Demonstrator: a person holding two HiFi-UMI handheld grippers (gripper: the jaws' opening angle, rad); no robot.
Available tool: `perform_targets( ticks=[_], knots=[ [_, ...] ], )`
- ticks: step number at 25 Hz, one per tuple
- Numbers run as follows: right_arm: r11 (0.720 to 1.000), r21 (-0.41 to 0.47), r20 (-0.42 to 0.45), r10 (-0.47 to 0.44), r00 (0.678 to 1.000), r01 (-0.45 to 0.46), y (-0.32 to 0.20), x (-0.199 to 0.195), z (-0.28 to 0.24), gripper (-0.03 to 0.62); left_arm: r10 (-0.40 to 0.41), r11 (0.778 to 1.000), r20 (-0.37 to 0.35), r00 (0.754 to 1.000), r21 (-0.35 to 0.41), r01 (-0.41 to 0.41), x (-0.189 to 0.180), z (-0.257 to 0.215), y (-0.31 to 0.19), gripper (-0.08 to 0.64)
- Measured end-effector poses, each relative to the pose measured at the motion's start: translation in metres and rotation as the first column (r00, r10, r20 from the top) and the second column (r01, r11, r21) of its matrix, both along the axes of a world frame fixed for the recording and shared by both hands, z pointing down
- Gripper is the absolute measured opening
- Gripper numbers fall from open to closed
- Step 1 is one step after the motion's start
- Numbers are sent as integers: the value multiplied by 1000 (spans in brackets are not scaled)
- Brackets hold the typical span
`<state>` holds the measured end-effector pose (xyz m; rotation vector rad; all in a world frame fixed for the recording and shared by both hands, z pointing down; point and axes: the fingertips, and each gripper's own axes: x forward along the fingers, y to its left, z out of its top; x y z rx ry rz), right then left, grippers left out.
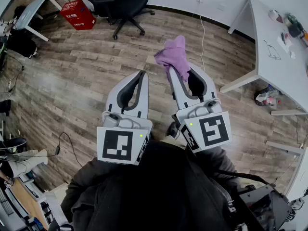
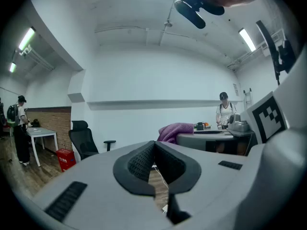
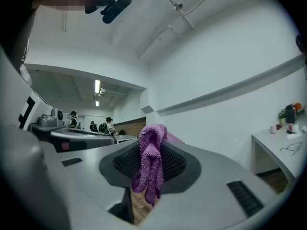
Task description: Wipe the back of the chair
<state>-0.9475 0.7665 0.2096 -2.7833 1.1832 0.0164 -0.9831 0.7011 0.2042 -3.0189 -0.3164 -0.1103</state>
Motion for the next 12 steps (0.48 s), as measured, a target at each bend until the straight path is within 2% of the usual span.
perform_targets(
  ticks=[12],
  knots=[
    [999, 17, 20, -40, 999, 40, 39, 33, 18, 100, -40, 999, 37, 999, 0, 40, 33, 23, 39, 9]
  ],
)
